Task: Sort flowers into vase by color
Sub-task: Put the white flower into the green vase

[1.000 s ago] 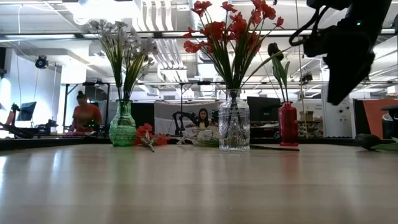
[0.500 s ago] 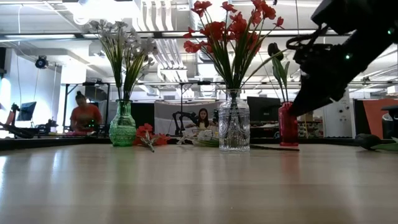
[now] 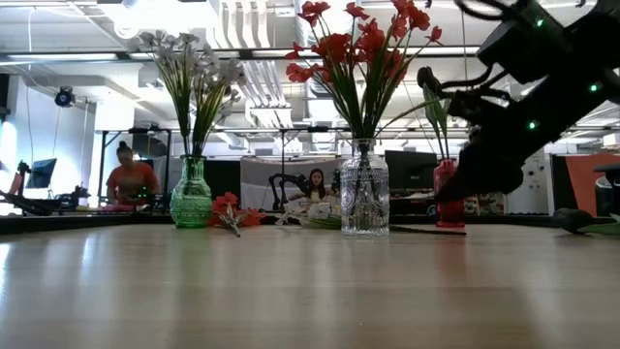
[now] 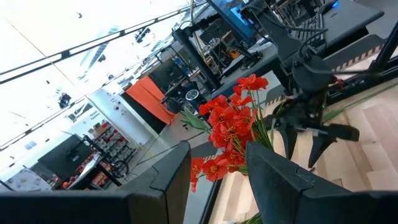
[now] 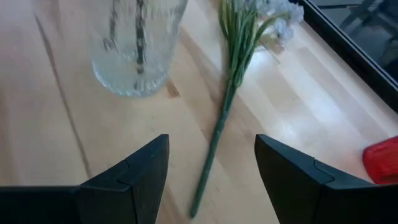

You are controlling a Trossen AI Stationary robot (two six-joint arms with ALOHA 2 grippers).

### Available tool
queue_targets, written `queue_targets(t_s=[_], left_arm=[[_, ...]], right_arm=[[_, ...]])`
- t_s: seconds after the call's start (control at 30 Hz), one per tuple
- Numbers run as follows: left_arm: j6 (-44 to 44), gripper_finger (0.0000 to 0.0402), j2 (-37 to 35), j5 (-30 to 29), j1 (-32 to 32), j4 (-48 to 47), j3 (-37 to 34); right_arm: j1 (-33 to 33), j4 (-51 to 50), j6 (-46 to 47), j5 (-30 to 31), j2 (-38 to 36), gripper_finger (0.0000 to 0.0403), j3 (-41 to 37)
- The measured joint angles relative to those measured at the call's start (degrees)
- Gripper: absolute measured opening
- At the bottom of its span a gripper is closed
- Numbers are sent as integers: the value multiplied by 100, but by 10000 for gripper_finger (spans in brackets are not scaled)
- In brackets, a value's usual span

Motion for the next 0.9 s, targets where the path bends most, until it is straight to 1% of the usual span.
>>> queue_targets(t_s=[0.1,0.2,0.43,0.5,0.7,0.8,0.9], left_arm=[[38,136,0,0,0,2,0],[38,136,0,0,0,5,0],[38,136,0,0,0,12,0],[35,136,2,0,0,12,0],[14,136,2,0,0,-5,0],[-6,136,2,0,0,-3,0],[-24,136,2,0,0,-3,0]], right_arm=[[-122,177,92,61,316,228,0],[-288,317,256,-7,586,228,-4],[-714,904,232,-650,1071,228,-4],[-782,930,234,-737,1130,228,-3],[-792,955,322,-735,1157,223,-43],[-790,973,361,-741,1149,211,-119],[-787,993,527,-762,1141,188,-224]])
